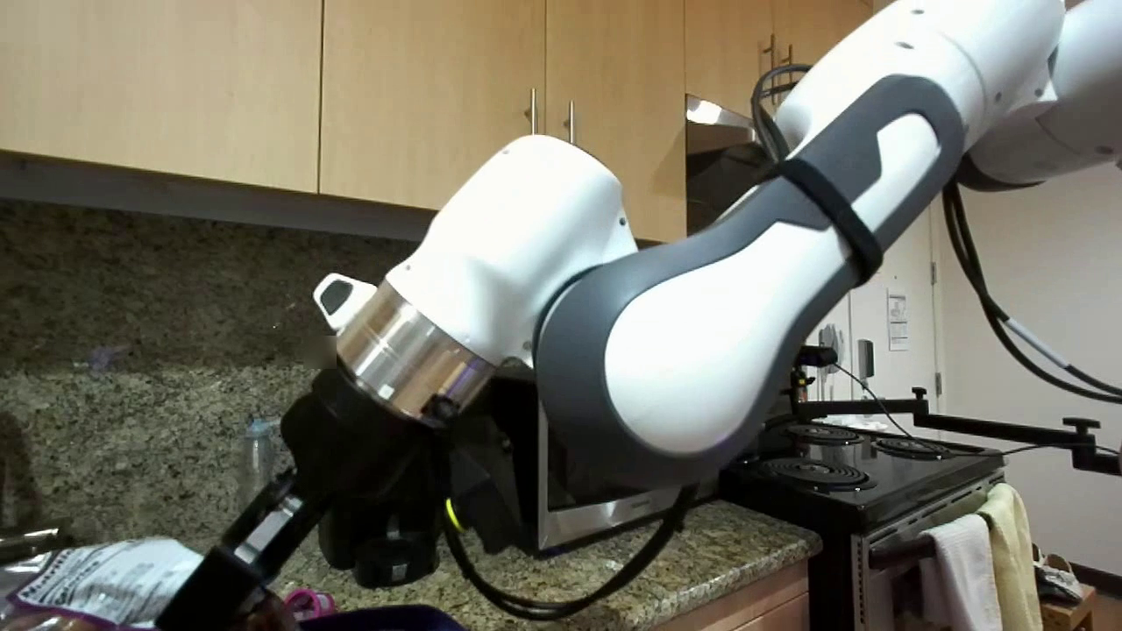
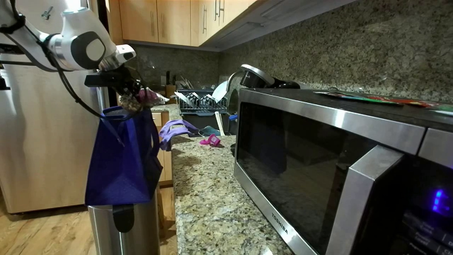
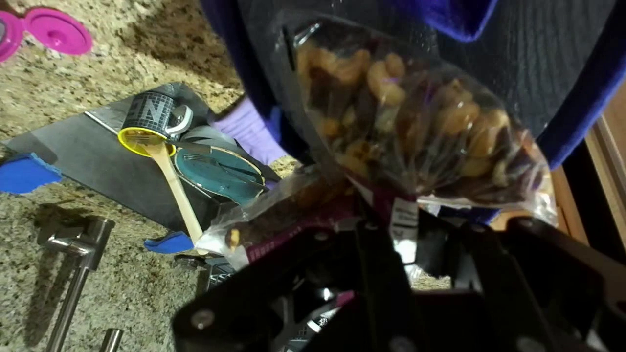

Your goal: Put the packet on the counter in the bag

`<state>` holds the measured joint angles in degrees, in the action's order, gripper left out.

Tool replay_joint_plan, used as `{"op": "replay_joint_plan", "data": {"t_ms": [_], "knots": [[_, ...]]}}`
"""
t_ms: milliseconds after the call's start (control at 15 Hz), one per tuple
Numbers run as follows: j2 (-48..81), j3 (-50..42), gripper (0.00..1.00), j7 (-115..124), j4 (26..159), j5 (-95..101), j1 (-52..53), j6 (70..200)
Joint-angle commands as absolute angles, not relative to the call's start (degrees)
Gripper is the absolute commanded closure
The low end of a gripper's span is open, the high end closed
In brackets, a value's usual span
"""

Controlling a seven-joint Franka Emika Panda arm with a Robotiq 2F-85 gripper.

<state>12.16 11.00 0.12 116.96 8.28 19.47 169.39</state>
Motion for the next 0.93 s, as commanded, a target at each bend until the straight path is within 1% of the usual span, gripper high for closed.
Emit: {"op": "replay_joint_plan", "data": {"t_ms": [0,200,600,667,733,867], "knots": [[10.9,11.0,0.93,-0.1,120.4,8.7,19.6,174.4],[11.1,11.2,0.93,0.3,121.9,8.6,20.3,177.7],[13.2,16.2,0.93,-0.1,124.7,5.4,19.1,183.6],[13.0,16.2,0.68,0.2,125.2,5.0,18.9,184.0],[13.1,16.2,0.67,0.2,125.5,4.8,18.8,184.3],[12.7,14.8,0.55,0.5,125.9,5.7,19.3,184.9]]}}
